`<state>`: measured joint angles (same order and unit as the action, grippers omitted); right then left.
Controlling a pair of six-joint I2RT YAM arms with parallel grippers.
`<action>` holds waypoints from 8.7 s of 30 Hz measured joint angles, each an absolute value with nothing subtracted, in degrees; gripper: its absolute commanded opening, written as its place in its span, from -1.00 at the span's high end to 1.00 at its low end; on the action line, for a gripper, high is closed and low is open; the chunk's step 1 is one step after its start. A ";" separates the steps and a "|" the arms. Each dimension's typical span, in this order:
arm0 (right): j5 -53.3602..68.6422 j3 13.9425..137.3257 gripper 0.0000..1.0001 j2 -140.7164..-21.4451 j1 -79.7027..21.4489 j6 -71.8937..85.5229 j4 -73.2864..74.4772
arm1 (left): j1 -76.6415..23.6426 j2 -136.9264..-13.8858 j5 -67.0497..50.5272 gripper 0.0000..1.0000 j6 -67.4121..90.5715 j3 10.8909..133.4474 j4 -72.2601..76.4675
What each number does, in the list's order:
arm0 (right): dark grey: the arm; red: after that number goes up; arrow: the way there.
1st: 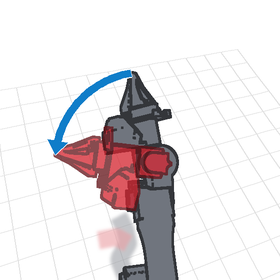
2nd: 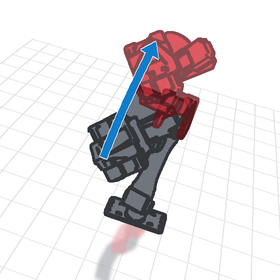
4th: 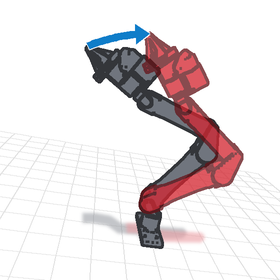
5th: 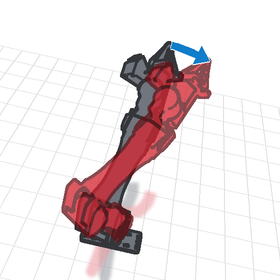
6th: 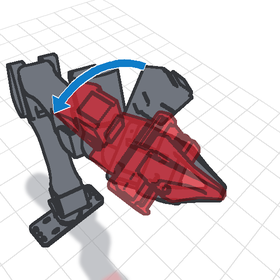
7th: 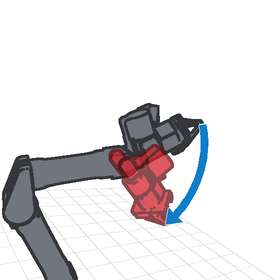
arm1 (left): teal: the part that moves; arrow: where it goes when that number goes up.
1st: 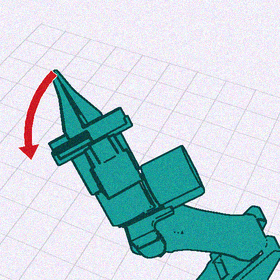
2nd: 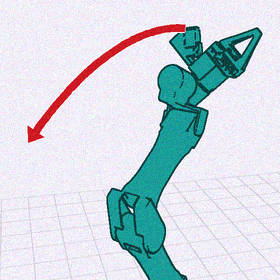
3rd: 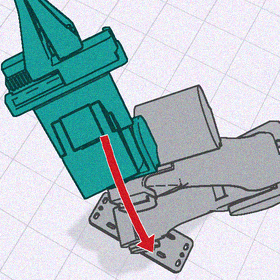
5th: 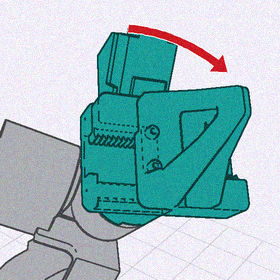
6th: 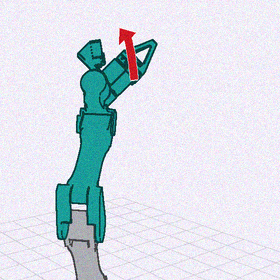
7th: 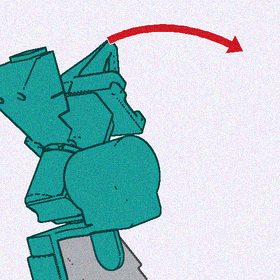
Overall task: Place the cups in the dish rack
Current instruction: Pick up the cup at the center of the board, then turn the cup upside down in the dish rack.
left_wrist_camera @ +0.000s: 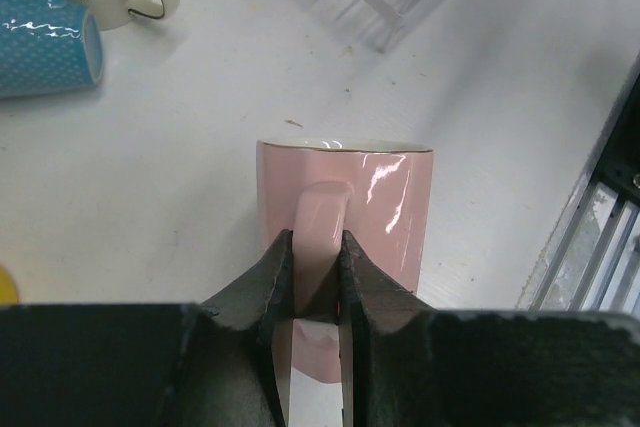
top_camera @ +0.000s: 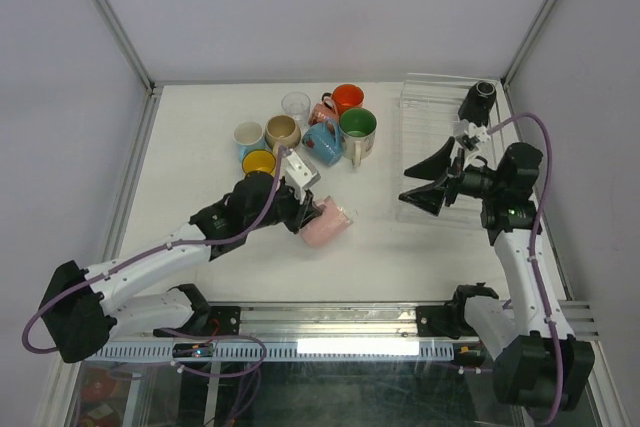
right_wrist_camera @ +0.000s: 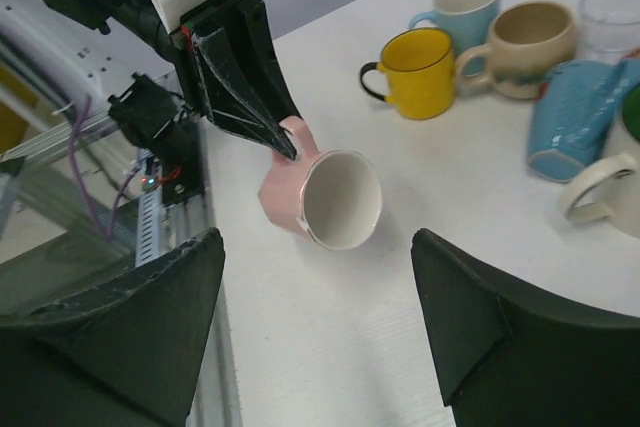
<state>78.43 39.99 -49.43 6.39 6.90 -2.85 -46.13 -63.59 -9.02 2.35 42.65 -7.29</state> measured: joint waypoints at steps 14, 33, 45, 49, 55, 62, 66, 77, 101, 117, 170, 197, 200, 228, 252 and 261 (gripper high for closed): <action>78.87 38.37 -0.51 -60.14 -11.27 -5.45 5.50 | -59.59 -58.37 3.44 1.00 -4.03 30.96 6.59; 69.10 42.44 -0.44 -69.38 -24.53 -17.39 18.33 | -60.03 -61.23 5.28 1.00 -0.03 30.96 14.17; 66.85 42.44 -0.07 -71.68 -28.84 -18.63 18.57 | -60.03 -61.73 1.39 1.00 4.69 30.96 17.82; 66.87 42.44 0.23 -71.96 -29.34 -19.09 19.22 | -60.03 -61.73 1.02 1.00 5.52 30.96 18.76; 68.40 43.00 1.00 -71.96 -29.52 -20.93 20.84 | -60.01 -61.71 0.54 1.00 6.26 30.96 19.64; 69.41 43.42 1.00 -70.74 -29.47 -23.44 23.40 | -60.03 -60.64 -0.25 -0.28 11.05 30.96 20.71; 68.99 43.42 1.00 -68.45 -29.10 -25.54 24.32 | -60.03 -56.36 -0.21 -0.58 18.59 30.41 24.45; 66.32 44.82 1.00 -56.27 -22.37 -33.41 28.73 | -60.03 -42.22 -1.19 -0.57 48.84 14.85 44.88; 55.81 67.81 1.00 -58.24 -21.71 -55.00 35.86 | -61.80 -62.28 9.15 -0.80 89.30 31.79 52.90; 45.82 78.02 1.00 -57.34 -21.56 -61.10 45.30 | -61.93 -70.24 6.83 -0.70 93.08 31.77 61.71; 52.05 36.60 1.00 -22.06 -21.50 -103.94 23.77 | -60.64 -86.35 -18.06 0.70 81.38 38.98 68.77; 53.60 35.62 -0.14 -15.44 -21.41 -107.70 35.09 | -51.31 -85.03 -21.15 1.00 80.03 24.49 76.69; 52.99 38.17 -0.18 -15.31 -21.41 -103.70 37.71 | -48.86 -84.25 -19.77 1.00 78.59 22.57 74.63; 18.72 63.13 -0.51 -47.79 -3.64 -6.55 33.58 | -48.10 -88.29 -9.52 1.00 34.17 57.71 26.92; 49.89 47.31 -0.42 -40.27 32.40 10.02 15.57 | -54.74 -133.75 3.81 1.00 14.98 117.01 1.28; 49.52 46.15 -0.42 -40.40 32.42 10.28 14.83 | -57.17 -141.71 12.78 1.00 11.00 125.60 -2.11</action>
<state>49.52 46.15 -40.40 32.42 10.28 14.83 -57.17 -141.71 12.78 11.00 125.60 -2.11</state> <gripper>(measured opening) 0.709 0.161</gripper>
